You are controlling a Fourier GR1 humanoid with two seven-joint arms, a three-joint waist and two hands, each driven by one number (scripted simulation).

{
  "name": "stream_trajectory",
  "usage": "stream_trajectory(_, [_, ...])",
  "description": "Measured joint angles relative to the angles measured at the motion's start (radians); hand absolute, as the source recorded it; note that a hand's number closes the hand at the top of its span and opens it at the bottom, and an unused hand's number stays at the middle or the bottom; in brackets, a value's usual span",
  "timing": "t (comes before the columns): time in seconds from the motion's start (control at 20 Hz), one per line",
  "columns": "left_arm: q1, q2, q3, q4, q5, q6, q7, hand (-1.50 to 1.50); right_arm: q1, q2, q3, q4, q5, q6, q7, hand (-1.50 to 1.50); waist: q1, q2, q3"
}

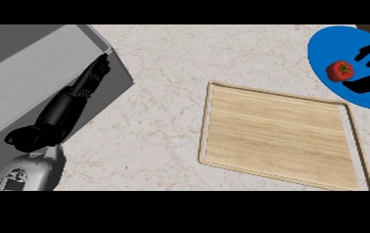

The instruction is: Pick the bell pepper from the tray and place it in the plate

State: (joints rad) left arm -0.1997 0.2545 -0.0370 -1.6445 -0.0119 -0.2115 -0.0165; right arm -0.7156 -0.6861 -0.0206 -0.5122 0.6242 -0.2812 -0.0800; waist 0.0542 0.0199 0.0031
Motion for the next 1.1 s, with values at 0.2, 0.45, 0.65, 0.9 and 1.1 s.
stream_trajectory(0.2, [-0.012,-0.014,-0.013,-0.002,-0.014,0.007,0.002,0.0,-0.041,-0.005,-0.039,0.133,-0.007,-0.03,-0.11,-1.5,0.004,0.004,0.002])
stream_trajectory(0.45, [-0.018,-0.012,0.0,0.003,-0.007,0.002,0.007,0.0,-0.062,-0.013,-0.11,0.214,-0.059,-0.054,-0.275,-1.5,0.001,0.004,0.002])
stream_trajectory(0.65, [-0.024,-0.004,0.016,0.023,-0.003,-0.008,-0.01,0.0,-0.081,-0.012,-0.162,0.24,-0.105,-0.052,-0.4,-1.5,-0.004,0.003,0.002])
stream_trajectory(0.9, [-0.017,-0.003,0.024,0.015,-0.003,-0.006,-0.001,0.0,-0.106,-0.009,-0.262,0.255,-0.221,0.08,-0.52,-1.5,-0.014,-0.004,0.002])
stream_trajectory(1.1, [0.002,-0.006,0.02,-0.002,-0.005,-0.006,0.003,0.0,-0.115,-0.034,-0.357,0.288,-0.331,0.251,-0.557,-1.5,-0.019,-0.007,0.002])
